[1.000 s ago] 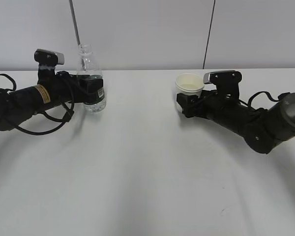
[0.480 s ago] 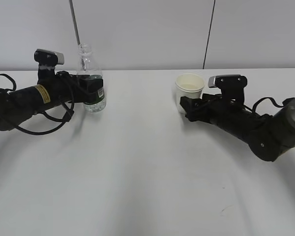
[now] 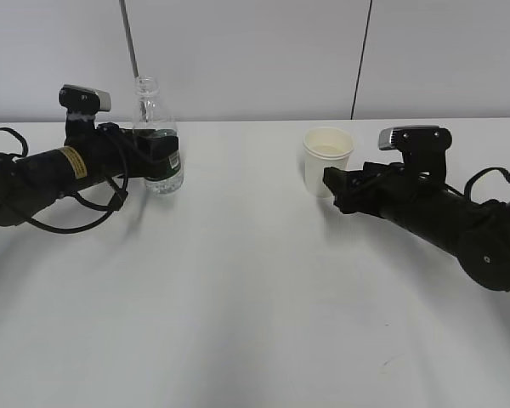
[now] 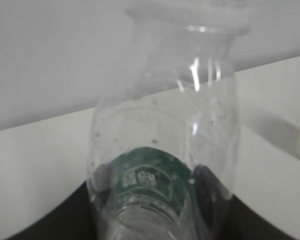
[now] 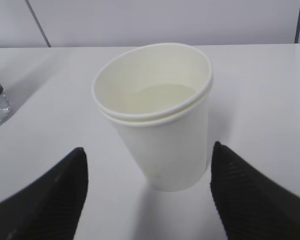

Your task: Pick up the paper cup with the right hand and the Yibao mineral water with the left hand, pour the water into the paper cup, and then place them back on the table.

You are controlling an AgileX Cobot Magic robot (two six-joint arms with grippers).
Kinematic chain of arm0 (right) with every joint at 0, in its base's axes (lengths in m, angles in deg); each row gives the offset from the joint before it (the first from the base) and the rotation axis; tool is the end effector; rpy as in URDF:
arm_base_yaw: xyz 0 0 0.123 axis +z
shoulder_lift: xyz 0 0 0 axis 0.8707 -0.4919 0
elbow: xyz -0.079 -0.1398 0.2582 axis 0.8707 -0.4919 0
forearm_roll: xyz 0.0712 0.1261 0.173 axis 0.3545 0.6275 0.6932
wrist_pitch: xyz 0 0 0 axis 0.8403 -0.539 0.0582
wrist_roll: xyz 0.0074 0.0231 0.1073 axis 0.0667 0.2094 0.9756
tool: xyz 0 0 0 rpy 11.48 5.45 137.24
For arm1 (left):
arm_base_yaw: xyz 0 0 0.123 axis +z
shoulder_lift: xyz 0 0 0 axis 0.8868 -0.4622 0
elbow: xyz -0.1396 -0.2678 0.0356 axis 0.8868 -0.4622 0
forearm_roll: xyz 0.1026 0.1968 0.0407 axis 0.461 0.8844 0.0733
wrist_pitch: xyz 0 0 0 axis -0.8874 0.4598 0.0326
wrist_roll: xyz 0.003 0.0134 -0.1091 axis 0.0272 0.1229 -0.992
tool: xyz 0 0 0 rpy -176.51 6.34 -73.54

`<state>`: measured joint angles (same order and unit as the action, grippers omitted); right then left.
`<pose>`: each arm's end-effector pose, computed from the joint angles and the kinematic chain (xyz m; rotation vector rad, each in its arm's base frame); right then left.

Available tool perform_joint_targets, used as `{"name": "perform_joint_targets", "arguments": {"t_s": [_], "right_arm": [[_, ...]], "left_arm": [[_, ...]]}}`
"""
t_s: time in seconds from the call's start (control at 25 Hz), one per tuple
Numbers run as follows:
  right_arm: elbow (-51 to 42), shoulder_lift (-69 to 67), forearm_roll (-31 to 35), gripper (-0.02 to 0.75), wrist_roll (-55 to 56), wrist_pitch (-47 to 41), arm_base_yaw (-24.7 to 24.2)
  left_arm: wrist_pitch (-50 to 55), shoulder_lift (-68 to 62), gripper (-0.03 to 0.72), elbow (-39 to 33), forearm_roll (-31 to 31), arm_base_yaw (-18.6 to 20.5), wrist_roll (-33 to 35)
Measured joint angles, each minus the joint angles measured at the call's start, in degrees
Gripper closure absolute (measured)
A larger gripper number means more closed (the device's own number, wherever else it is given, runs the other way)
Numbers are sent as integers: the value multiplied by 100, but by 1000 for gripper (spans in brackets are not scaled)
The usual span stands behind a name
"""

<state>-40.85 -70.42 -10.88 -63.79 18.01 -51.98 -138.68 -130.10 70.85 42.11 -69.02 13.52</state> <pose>0.3933 0.0826 0.1322 -0.1860 1.8621 0.3749 0.4503 -0.1118 0.1403 0.5221 1.7200 -0.5863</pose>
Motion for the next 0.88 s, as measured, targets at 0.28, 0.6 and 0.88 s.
{"name": "perform_joint_targets", "arguments": {"t_s": [0.28, 0.6, 0.88], "right_arm": [[-671, 679, 0, 143, -68, 0, 0], [-945, 1319, 3, 145, -126, 0, 0], [-968, 1544, 3, 145, -139, -57, 0]], "left_arm": [[0, 0, 369, 0, 0, 0, 0], [0, 0, 369, 0, -2, 0, 0], [0, 0, 360, 0, 10, 0, 0]]}}
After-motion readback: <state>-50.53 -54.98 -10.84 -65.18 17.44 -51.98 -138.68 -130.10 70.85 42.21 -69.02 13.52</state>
